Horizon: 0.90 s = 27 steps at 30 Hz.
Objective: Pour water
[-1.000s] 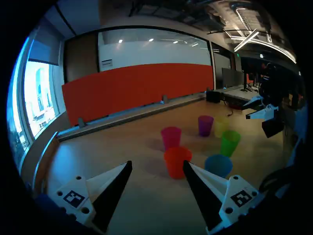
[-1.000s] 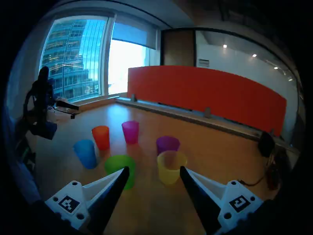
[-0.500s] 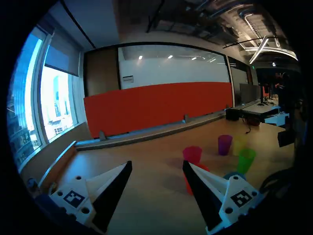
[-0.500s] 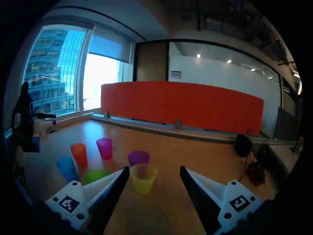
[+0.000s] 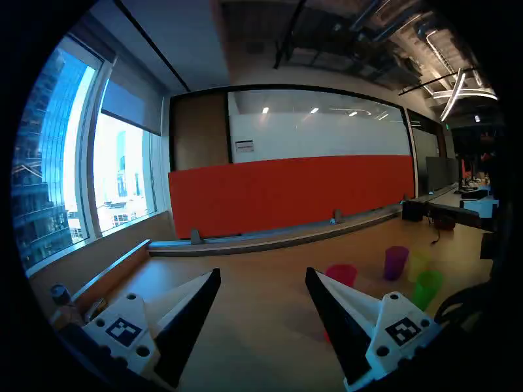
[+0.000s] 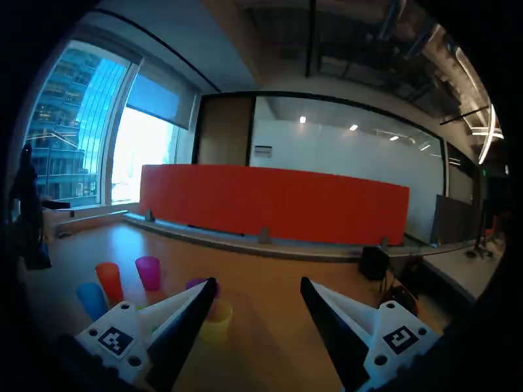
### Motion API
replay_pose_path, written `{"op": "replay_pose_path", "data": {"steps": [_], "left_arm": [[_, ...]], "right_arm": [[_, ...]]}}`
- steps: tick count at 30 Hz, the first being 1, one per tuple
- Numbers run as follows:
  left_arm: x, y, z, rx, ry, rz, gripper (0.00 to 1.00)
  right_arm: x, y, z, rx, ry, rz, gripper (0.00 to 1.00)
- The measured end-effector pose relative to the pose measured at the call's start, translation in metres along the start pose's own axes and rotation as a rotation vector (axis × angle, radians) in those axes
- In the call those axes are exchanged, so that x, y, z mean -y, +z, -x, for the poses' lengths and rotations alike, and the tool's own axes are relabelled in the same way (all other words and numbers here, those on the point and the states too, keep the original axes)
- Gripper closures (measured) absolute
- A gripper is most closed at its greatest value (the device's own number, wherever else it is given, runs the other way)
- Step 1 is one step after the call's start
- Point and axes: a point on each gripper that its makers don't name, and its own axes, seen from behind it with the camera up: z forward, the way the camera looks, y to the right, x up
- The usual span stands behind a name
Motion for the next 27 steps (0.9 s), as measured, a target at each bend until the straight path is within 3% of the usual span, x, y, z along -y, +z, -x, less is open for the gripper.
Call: {"op": "replay_pose_path", "data": {"steps": [12,21,27], "left_arm": [[-0.003,0.004,0.004,-0.034,-0.022,-0.068,0.04],[-0.002,0.002,0.002,-0.081,-0.047,-0.105,0.04],[0.0,0.003,0.016,-0.077,-0.029,-0.12,0.04]], "right_arm": [[-0.016,-0.006,-0.019,-0.077,0.02,0.093,0.0],[-0.023,-0.009,-0.021,-0.092,0.054,0.116,0.0],[-0.03,-0.013,-0.022,-0.101,0.068,0.139,0.0]]}}
